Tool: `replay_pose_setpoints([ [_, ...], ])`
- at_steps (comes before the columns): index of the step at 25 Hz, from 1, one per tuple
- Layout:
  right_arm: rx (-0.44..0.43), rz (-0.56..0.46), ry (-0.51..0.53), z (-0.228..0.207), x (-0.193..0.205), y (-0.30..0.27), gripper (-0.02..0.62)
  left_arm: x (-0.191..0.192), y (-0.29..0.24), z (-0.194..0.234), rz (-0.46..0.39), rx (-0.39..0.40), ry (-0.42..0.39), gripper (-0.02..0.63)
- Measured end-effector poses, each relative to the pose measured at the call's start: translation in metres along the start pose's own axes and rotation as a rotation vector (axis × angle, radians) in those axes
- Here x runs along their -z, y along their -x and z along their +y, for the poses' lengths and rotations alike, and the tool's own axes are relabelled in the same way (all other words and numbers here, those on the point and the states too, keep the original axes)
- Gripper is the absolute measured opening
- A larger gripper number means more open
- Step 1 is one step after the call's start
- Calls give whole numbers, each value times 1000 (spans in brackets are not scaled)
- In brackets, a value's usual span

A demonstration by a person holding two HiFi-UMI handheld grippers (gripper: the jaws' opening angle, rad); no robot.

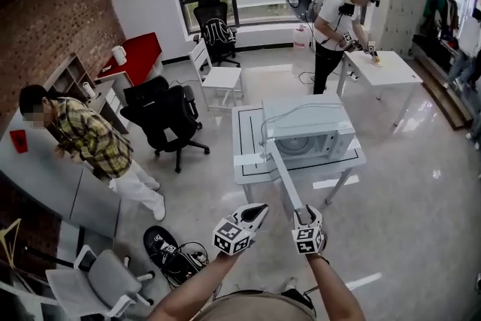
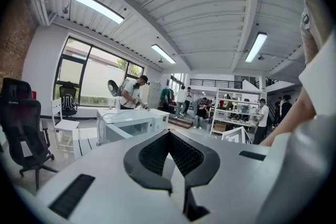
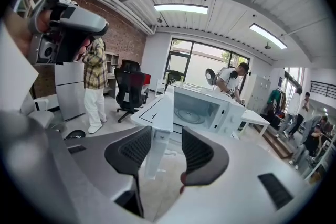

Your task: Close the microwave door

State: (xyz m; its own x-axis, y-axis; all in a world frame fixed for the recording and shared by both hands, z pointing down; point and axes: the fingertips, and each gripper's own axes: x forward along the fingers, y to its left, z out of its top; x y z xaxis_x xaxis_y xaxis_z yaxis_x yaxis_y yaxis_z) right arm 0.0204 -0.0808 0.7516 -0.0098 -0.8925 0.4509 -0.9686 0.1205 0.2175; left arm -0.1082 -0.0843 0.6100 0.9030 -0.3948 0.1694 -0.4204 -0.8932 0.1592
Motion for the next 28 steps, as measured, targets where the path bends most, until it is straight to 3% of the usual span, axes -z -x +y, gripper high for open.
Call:
replay_pose_setpoints([
  [10, -96, -13, 73, -54, 14, -12, 187, -1, -35, -34, -7, -99, -2, 5],
  [21, -126, 8, 26, -94, 20, -28, 187, -12, -54, -42, -27, -182, -4, 5],
  [28, -160, -125, 21, -76, -11, 5, 186, -14, -60, -10, -27, -191, -1, 5],
])
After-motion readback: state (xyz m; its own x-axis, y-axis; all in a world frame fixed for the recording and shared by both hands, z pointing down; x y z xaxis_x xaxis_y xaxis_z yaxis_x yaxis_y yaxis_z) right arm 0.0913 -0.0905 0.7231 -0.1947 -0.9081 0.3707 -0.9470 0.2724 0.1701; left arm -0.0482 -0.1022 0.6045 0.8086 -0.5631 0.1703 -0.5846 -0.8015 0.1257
